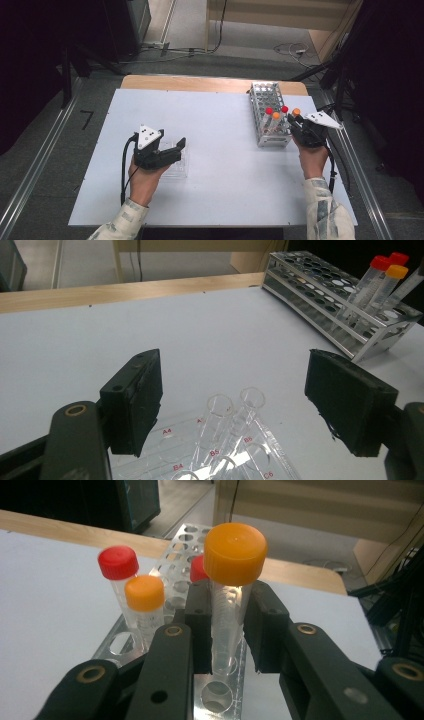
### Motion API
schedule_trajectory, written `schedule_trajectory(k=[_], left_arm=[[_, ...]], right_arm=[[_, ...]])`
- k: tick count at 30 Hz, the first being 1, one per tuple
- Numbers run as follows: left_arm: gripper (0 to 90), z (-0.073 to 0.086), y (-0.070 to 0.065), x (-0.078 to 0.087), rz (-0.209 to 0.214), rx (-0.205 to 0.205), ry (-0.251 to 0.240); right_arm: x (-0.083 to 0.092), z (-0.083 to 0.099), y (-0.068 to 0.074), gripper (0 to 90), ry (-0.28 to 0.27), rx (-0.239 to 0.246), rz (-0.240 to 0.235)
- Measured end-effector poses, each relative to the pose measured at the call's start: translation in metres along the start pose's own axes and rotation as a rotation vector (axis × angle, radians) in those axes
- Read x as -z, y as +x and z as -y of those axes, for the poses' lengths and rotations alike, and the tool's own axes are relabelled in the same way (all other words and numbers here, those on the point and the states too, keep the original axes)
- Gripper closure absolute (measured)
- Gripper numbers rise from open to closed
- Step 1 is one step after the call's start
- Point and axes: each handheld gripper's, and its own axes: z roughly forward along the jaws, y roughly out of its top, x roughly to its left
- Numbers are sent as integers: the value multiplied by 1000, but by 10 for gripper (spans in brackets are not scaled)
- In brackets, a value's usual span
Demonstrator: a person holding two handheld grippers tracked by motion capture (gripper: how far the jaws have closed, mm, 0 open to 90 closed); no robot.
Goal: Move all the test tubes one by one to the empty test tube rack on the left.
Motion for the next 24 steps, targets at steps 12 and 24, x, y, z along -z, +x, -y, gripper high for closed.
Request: schedule_trajectory(k=[12, 24], left_arm=[[236, 0, 1, 2, 0, 1, -6], [236, -2, 0, 6, 7, 4, -19]], right_arm=[[26, -15, 5, 712, -41, 7, -30], [48, -19, 21, 712, -26, 35, -122]])
